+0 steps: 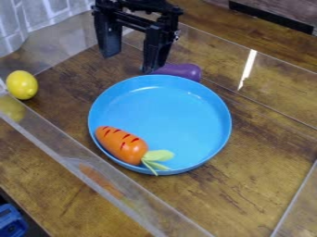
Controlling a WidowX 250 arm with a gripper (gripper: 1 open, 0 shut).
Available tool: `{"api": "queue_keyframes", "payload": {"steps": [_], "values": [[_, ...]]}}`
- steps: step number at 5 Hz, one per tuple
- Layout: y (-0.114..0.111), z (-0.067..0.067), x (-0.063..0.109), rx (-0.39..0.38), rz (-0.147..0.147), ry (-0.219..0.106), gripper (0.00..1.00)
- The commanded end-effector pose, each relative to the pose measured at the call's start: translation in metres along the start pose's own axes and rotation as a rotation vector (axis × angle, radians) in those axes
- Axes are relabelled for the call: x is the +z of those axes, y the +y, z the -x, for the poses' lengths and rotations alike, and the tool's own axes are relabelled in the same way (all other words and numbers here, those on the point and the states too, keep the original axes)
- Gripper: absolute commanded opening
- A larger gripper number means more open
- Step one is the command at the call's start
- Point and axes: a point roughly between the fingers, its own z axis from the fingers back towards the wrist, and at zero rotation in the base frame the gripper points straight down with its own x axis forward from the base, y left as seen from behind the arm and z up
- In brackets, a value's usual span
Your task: Put the lemon on the blue tray
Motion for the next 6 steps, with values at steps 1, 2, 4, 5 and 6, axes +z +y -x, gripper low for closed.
{"api": "queue_keyframes", "payload": {"steps": [1,2,4,5,6], "values": [[0.002,-0.006,-0.019,0.066,0.007,0.015,1.0],[0.032,0.0,-0.024,0.039,0.007,0.008,1.0],[0.099,0.012,-0.039,0.017,0.003,-0.003,1.0],[0.132,0.016,-0.056,0.04,0.003,-0.022,1.0],[0.148,0.019,-0.062,-0.008,-0.004,-0.046,1.0]]}}
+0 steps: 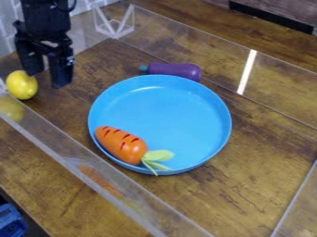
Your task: Put the lemon on the blue tray
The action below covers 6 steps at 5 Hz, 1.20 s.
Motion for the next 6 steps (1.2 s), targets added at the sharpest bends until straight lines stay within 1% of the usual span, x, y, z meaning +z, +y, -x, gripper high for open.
{"api": "queue_keyframes", "payload": {"steps": [1,2,3,4,6], "values": [[0.008,-0.001,0.001,-0.021,-0.014,-0.027,1.0],[0.016,-0.011,-0.015,-0.012,-0.03,-0.038,1.0],[0.028,-0.024,-0.017,0.011,-0.06,-0.047,1.0],[0.029,-0.025,-0.023,-0.068,-0.064,-0.063,1.0],[0.024,-0.032,-0.034,-0.231,-0.07,-0.095,1.0]]}}
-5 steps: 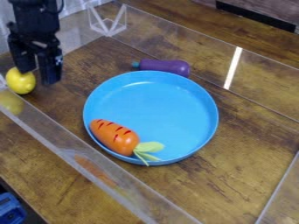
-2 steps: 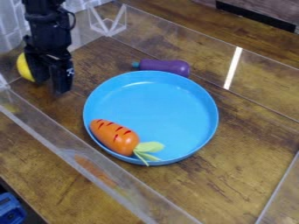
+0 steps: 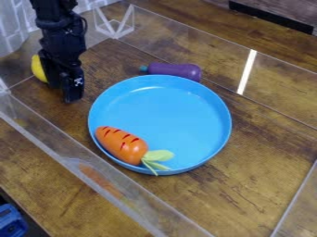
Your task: Put the lemon on the blue tray
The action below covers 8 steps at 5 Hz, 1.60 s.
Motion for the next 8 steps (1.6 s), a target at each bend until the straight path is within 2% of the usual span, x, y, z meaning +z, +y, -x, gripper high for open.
{"api": "queue_keyframes", "payload": {"steps": [1,2,4,7,8], "values": [[0.006,0.0,0.001,0.005,-0.021,-0.019,1.0],[0.008,0.001,-0.003,0.015,-0.025,-0.019,1.0],[0.021,0.008,-0.01,-0.094,-0.03,-0.026,1.0],[0.048,-0.019,-0.015,-0.187,-0.048,-0.043,1.0],[0.045,-0.021,-0.013,-0.159,-0.056,-0.043,1.0]]}}
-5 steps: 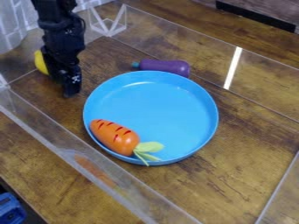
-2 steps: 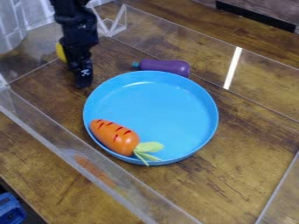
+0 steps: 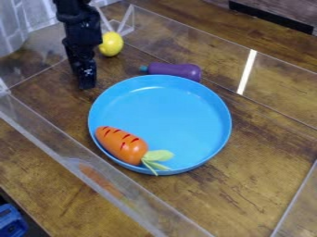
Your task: Put the lemon on the blue tray
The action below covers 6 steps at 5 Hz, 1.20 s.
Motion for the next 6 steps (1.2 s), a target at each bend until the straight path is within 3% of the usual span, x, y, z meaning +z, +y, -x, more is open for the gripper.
{"api": "queue_keyframes", "payload": {"steps": [1,4,6], "values": [[0.002,-0.008,-0.002,-0.031,-0.009,0.0,1.0],[-0.005,-0.02,-0.001,-0.074,-0.033,-0.003,1.0],[-0.016,-0.028,0.007,-0.172,-0.039,-0.021,1.0]]}}
